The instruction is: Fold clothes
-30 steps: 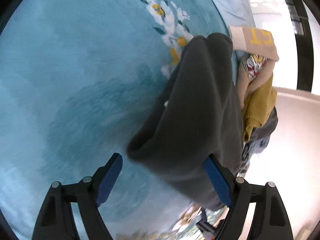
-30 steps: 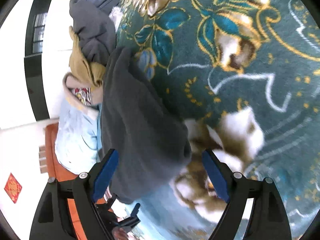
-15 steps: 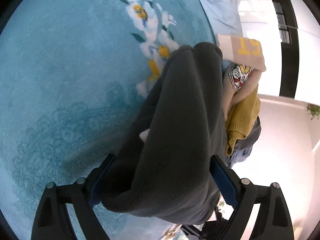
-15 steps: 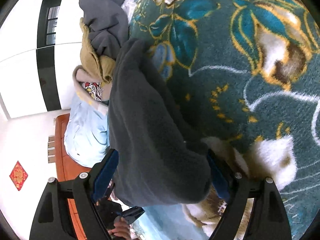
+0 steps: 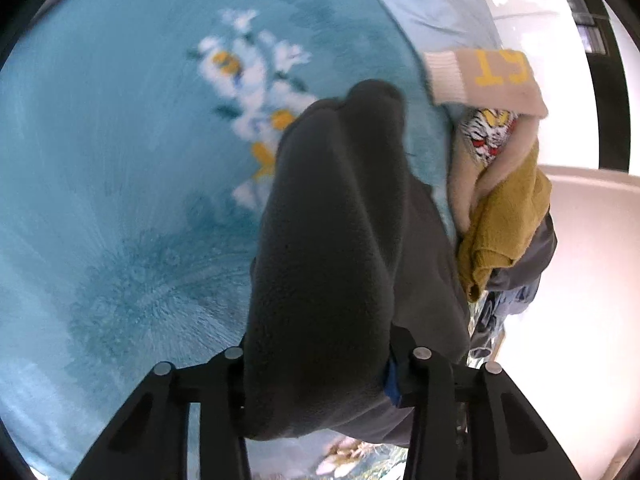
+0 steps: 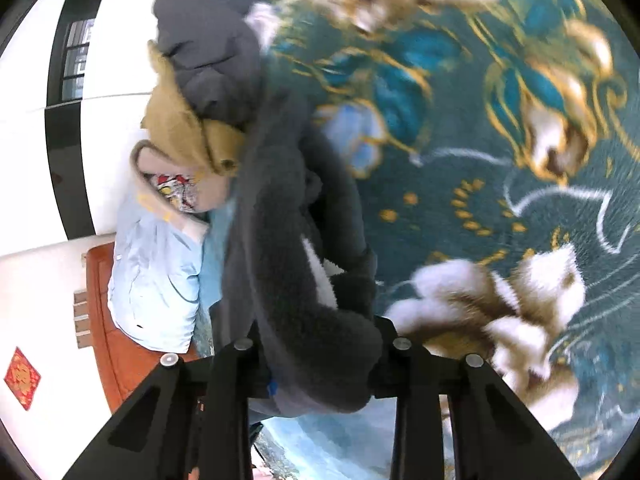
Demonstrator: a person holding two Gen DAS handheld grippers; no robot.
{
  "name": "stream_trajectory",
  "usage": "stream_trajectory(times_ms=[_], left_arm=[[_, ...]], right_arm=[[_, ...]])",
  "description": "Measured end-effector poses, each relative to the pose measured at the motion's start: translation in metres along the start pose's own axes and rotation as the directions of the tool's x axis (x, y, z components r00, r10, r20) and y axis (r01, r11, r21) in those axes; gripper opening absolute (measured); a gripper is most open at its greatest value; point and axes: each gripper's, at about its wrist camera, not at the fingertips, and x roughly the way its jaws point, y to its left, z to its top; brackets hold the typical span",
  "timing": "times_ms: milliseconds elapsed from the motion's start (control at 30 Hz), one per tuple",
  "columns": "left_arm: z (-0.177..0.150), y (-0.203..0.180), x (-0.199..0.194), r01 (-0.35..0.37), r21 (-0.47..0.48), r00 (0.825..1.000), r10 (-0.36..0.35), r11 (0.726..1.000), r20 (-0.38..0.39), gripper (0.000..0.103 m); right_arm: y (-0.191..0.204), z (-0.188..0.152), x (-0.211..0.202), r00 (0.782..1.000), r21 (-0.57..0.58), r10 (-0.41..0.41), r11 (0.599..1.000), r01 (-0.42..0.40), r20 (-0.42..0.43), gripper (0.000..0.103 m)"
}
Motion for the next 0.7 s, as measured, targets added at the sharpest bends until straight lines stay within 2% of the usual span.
stream_trajectory(times_ms=[167, 267, 500, 700], left_arm=[[0.011, -0.041, -0.043, -0.010, 0.085, 1.000, 0.010, 0.996, -0.006, 0.041], [0.016, -0.048, -0.078, -0.009, 0.108, 1.000, 0.011, 0.994, -0.016, 0.041], [0.023, -0.034, -0.157, 0.010, 0.082, 1.000, -0.009, 0.997, -0.017, 0.040], [0.024, -0.002, -0.215, 0.012, -0.015, 0.999, -0.012, 1.000, 0.037, 0.040]], right_arm=[[0.054, -0.012, -0.031, 0.999, -0.035, 0.006, 0.999, -0.005, 0.033, 0.029], [0.083, -0.028, -0.048, 0.999, -0.048, 0.009, 0.999, -0.007, 0.041, 0.029], [0.142, -0.075, -0.066, 1.000, -0.086, -0.002, 0.996, 0.002, -0.001, 0.029], [0.184, -0.096, -0.047, 0.993, -0.152, -0.022, 0.988, 0.005, -0.114, 0.029]])
